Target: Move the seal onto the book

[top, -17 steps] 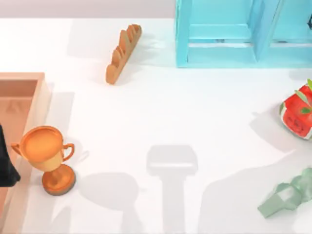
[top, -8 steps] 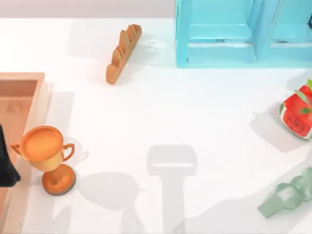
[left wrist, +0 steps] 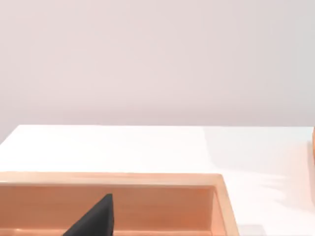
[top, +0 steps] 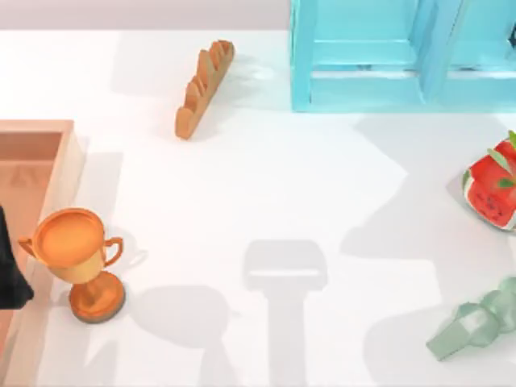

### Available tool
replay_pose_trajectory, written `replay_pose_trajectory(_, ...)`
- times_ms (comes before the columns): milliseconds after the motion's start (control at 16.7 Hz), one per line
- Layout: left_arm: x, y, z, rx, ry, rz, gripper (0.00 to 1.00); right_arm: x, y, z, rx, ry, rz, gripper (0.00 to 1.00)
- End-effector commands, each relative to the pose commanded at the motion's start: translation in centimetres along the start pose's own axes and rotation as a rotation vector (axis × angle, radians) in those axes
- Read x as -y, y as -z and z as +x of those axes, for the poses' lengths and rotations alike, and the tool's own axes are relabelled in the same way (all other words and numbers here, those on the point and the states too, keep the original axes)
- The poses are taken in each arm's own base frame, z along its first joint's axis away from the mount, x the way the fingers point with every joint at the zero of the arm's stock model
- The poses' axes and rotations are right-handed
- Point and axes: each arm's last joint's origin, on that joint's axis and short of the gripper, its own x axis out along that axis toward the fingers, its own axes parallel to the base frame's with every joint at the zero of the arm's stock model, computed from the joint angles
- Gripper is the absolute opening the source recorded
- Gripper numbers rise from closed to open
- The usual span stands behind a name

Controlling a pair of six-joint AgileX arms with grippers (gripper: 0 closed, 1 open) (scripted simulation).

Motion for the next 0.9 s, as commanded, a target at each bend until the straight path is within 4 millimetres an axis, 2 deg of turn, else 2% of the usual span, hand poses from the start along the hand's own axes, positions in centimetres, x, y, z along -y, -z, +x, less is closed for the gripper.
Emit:
replay_pose_trajectory(180, 0.0, 0.0, 0.0, 0.000, 0.000, 0.000, 1.00, -0.3, -0.6, -3.5, -0.043, -0.001, 0.020, 0.00)
replay_pose_trajectory(300, 0.0, 0.0, 0.0, 0.000, 0.000, 0.000, 1.00, -0.4, -0.3, -4.8, -0.072, -0.002, 0.036, 0.00)
replay_pose_trajectory(720, 0.0, 0.0, 0.0, 0.000, 0.000, 0.000, 1.00, -0.7, -0.1, -4.6, -0.077, -0.007, 0.034, 0.00)
replay_pose_trajectory(900, 0.0, 0.0, 0.0, 0.000, 0.000, 0.000, 1.00, -2.9, -0.3, -2.7, -0.049, -0.023, -0.041, 0.00)
